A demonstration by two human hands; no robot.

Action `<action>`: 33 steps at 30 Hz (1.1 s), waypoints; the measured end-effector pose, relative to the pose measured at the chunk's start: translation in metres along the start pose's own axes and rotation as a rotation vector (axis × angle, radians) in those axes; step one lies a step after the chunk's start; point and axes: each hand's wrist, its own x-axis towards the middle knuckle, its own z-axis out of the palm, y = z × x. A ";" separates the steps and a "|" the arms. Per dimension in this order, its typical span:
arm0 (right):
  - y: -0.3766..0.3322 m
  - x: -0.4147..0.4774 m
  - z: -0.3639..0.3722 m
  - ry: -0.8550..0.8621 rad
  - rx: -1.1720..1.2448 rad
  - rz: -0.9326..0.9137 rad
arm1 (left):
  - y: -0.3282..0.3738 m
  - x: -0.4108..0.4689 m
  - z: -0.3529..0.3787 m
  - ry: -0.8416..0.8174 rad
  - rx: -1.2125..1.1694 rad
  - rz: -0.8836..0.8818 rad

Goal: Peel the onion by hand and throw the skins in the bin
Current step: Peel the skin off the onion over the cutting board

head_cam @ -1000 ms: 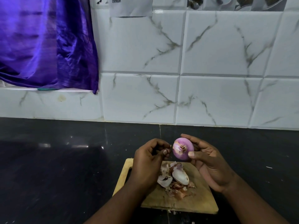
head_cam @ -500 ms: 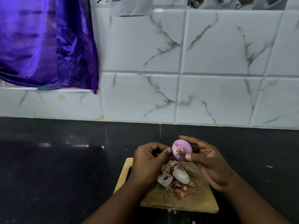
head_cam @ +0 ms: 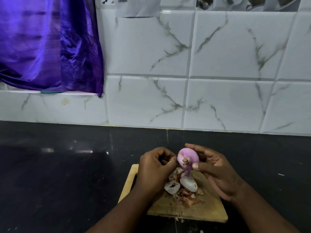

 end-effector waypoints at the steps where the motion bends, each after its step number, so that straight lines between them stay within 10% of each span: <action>1: 0.000 0.000 0.000 0.003 0.004 -0.003 | 0.000 0.000 0.000 -0.002 -0.020 -0.005; 21: 0.002 0.001 -0.001 -0.003 -0.010 0.005 | -0.001 0.001 0.002 -0.021 0.031 -0.045; 33: 0.004 0.003 -0.001 0.020 -0.060 0.034 | 0.003 0.001 -0.004 0.019 0.232 0.366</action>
